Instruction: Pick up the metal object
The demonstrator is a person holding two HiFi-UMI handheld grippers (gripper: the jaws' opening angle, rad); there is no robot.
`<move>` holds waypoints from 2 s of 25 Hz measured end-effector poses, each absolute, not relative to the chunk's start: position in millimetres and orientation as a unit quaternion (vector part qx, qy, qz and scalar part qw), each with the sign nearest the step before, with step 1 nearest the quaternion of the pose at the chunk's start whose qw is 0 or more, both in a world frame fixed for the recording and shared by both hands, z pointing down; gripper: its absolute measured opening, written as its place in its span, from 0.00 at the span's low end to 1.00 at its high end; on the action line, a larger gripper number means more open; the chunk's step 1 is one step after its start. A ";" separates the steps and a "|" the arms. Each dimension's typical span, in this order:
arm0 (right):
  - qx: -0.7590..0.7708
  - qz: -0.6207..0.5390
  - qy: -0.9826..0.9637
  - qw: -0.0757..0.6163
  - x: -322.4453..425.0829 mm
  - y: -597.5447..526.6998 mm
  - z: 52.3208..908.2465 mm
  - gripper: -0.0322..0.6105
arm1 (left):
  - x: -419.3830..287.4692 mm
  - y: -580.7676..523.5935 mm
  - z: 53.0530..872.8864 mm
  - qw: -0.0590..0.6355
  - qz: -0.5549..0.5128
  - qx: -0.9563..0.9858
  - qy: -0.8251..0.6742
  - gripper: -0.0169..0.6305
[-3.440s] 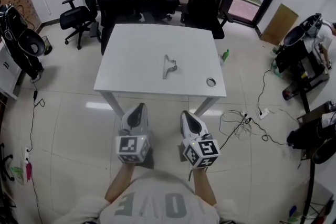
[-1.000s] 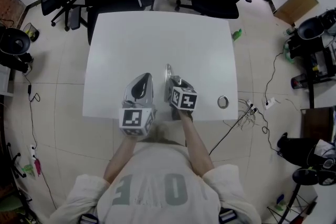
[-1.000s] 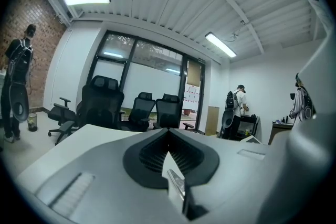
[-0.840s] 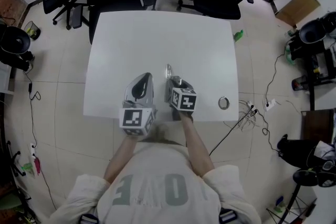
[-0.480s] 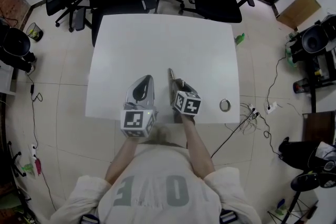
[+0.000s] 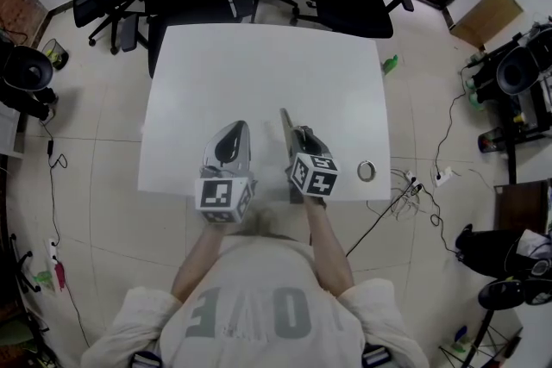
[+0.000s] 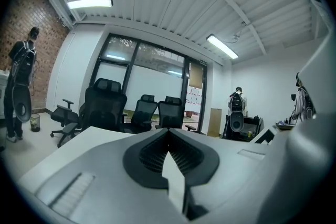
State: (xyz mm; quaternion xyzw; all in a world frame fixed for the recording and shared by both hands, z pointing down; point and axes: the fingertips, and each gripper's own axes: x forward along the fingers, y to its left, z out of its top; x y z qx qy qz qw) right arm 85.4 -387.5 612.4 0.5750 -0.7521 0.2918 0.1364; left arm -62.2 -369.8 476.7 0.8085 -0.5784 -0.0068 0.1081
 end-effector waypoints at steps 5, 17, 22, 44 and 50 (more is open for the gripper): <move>0.587 0.248 -0.768 0.062 91.4 -386.3 534.1 0.20 | -67.2 -368.1 472.9 0.110 -0.015 0.804 -0.584 0.02; 0.569 0.168 -0.805 0.016 67.5 -363.0 446.7 0.20 | -89.5 -369.5 453.0 0.087 -0.025 0.797 -0.597 0.02; 0.576 0.171 -0.800 0.017 65.3 -355.0 447.0 0.20 | -93.3 -363.9 447.6 0.082 -0.025 0.801 -0.592 0.02; 0.624 0.164 -0.763 -0.035 118.8 -130.6 442.7 0.20 | -84.8 -160.3 439.8 0.078 -0.046 0.820 -0.565 0.02; 0.602 0.160 -0.781 -0.045 125.5 -11.7 430.0 0.20 | -72.5 -25.0 437.8 0.085 -0.056 0.812 -0.574 0.02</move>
